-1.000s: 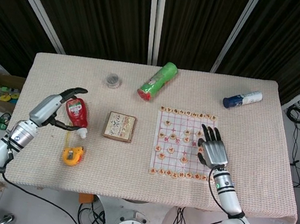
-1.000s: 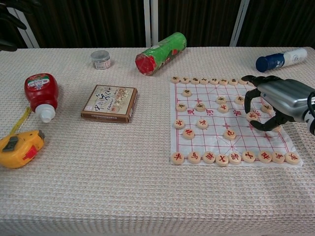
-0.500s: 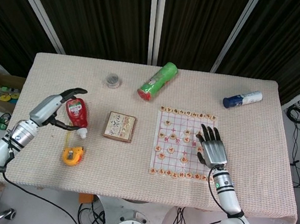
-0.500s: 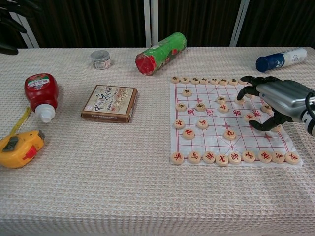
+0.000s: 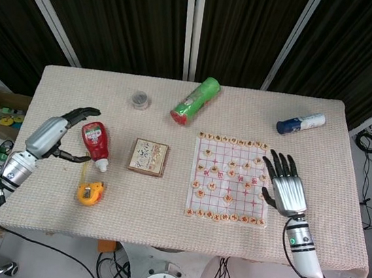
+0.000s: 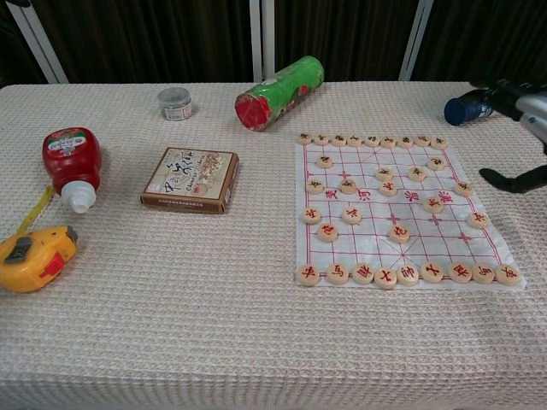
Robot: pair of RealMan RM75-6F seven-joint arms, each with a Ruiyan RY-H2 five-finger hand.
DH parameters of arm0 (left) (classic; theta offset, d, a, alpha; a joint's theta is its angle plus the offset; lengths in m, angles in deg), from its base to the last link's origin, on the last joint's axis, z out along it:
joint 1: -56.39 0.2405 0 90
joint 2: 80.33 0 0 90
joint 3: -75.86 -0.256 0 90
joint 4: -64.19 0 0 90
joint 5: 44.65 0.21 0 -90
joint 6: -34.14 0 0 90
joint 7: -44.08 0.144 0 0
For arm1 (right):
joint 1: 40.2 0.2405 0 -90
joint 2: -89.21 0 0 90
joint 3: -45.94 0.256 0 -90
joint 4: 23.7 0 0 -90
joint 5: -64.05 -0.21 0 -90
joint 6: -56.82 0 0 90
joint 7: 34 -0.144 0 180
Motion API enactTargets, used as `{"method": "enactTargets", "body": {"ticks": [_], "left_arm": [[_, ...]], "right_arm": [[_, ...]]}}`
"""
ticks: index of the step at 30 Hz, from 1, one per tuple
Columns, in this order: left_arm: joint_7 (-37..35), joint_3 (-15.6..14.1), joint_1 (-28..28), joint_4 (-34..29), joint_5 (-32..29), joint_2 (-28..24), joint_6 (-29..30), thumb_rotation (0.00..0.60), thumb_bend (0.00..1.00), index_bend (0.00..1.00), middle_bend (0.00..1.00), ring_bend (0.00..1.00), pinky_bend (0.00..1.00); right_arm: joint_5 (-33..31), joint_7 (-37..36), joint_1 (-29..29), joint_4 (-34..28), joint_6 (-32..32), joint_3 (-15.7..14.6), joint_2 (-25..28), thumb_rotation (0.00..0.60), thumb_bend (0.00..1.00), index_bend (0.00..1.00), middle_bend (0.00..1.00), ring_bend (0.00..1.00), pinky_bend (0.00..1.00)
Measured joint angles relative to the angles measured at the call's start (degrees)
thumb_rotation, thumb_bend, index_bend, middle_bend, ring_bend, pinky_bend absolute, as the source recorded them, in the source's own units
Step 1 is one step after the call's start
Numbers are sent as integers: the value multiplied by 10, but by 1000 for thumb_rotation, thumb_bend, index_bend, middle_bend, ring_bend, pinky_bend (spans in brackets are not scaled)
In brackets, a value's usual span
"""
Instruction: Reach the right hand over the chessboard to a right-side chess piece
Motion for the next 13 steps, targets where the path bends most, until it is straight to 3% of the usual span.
{"method": "enactTargets", "body": {"ticks": [4, 9, 11, 13], "left_arm": [[100, -5, 26, 8, 19, -2, 52, 573, 134, 173, 144, 117, 216], [285, -18, 83, 18, 24, -3, 123, 387, 129, 159, 144, 117, 212], [352, -27, 123, 26, 20, -3, 161, 358, 128, 156, 144, 117, 211], [391, -35, 158, 37, 15, -3, 190, 365, 127, 149, 143, 117, 210]], "right_arm": [[26, -23, -54, -38, -81, -17, 71, 600, 330, 0, 0, 0, 0], [22, -90, -134, -52, -148, -38, 151, 600, 311, 0, 0, 0, 0], [12, -120, -161, -46, -153, -48, 168, 600, 307, 0, 0, 0, 0], [5, -139, -178, -33, -153, -56, 174, 600, 312, 0, 0, 0, 0]]}}
